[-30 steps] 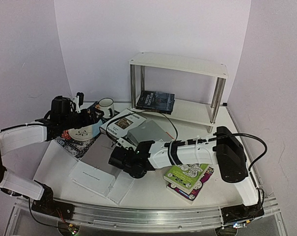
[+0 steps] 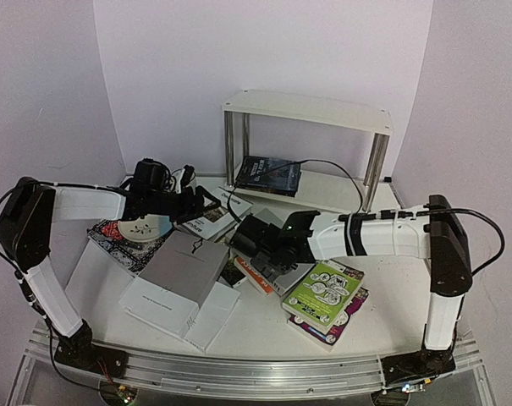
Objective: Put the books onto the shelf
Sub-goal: Pick up the book from the book pile.
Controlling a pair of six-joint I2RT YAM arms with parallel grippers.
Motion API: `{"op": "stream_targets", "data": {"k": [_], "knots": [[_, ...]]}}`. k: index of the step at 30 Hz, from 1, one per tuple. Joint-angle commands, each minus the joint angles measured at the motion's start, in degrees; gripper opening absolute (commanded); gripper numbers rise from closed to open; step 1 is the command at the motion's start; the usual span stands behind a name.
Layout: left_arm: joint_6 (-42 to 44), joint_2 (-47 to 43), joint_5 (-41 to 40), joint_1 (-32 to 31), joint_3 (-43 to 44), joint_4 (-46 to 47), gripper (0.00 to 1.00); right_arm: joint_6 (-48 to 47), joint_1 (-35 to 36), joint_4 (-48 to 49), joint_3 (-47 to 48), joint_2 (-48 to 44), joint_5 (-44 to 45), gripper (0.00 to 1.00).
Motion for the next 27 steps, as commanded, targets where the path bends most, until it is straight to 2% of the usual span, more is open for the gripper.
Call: {"op": "stream_targets", "data": {"k": [1,5,11,16,25,27], "knots": [[0.4,5.3,3.8,-0.9,6.2,0.1,0.93,4.8,-1.1,-1.0,-2.3,-3.2,-1.5,0.58],[-0.6,10.3,5.1,-1.6,9.8,-1.3,0.94,7.0,-1.9,1.3,-6.0,-5.8,-4.2,0.58],[2.2,17.4,6.4,-4.1,16.8,-10.1,0.97,9.0,-2.2,4.4,-10.6,-8.1,-7.1,0.64],[3.0,20.4,8.3,-5.1,19.7,-13.5,0.97,9.9,-2.4,5.5,-12.3,-7.7,-7.5,0.64],[3.6,26.5,12.8,-7.1,26.1,-21.6,0.92,10.9,-2.4,7.2,-14.8,-7.6,-8.1,0.63],[3.8,26.9,14.2,-7.3,27.0,-22.3,0.87,11.1,-2.5,7.5,-15.2,-7.9,-8.2,0.63]]}}
